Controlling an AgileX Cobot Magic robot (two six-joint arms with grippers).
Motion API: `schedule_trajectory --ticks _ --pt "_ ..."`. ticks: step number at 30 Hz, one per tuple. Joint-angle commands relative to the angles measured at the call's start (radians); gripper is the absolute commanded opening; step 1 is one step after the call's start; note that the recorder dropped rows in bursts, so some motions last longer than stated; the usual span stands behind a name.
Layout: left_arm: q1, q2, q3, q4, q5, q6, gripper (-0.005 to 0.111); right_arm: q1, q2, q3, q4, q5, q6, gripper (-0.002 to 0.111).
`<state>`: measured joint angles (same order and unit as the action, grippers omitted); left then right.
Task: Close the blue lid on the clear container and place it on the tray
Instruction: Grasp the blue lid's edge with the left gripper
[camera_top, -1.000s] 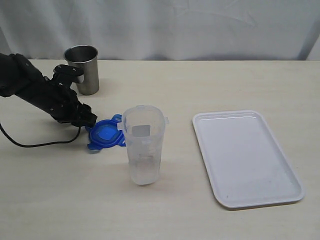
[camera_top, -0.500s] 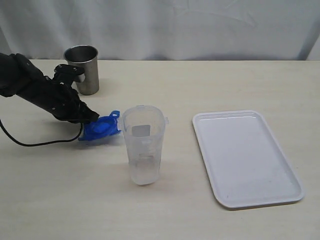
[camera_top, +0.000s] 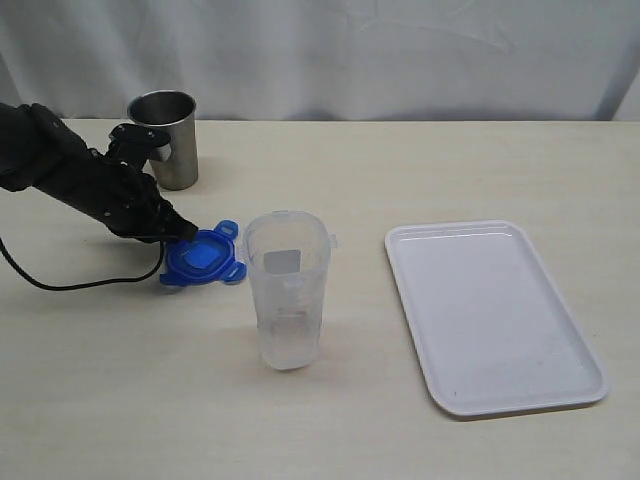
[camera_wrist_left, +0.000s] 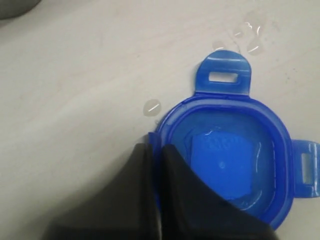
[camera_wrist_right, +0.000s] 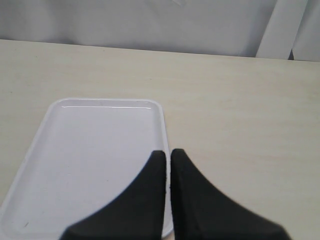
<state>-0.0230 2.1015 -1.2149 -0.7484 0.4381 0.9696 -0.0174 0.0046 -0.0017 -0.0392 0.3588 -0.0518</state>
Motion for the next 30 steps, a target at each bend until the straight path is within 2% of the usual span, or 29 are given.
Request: schedule_trajectory --ticks 1,8,10,11,14,27,30 --pt "-0.002 0.002 0.002 0.014 0.015 -0.004 0.0 -0.004 -0.005 0.002 0.002 -0.001 -0.008 0.004" --pt "-0.002 0.002 0.002 0.014 0.017 -0.008 0.002 -0.004 -0.005 0.002 0.002 -0.001 -0.008 0.004" --pt "-0.002 0.002 0.002 0.014 0.017 -0.008 0.011 -0.004 -0.005 0.002 0.002 -0.001 -0.008 0.004" --pt "-0.002 0.002 0.002 0.014 0.017 -0.008 0.021 -0.004 -0.005 0.002 0.002 -0.001 -0.008 0.004" --pt "-0.002 0.002 0.002 0.014 0.017 -0.008 0.031 -0.004 -0.005 0.002 0.002 -0.001 -0.008 0.004" --pt "-0.002 0.002 0.002 0.01 0.071 -0.004 0.031 -0.004 -0.005 0.002 0.002 -0.001 -0.008 0.004" --pt "-0.002 0.002 0.002 0.01 0.071 -0.004 0.023 -0.004 -0.005 0.002 0.002 -0.001 -0.008 0.004"
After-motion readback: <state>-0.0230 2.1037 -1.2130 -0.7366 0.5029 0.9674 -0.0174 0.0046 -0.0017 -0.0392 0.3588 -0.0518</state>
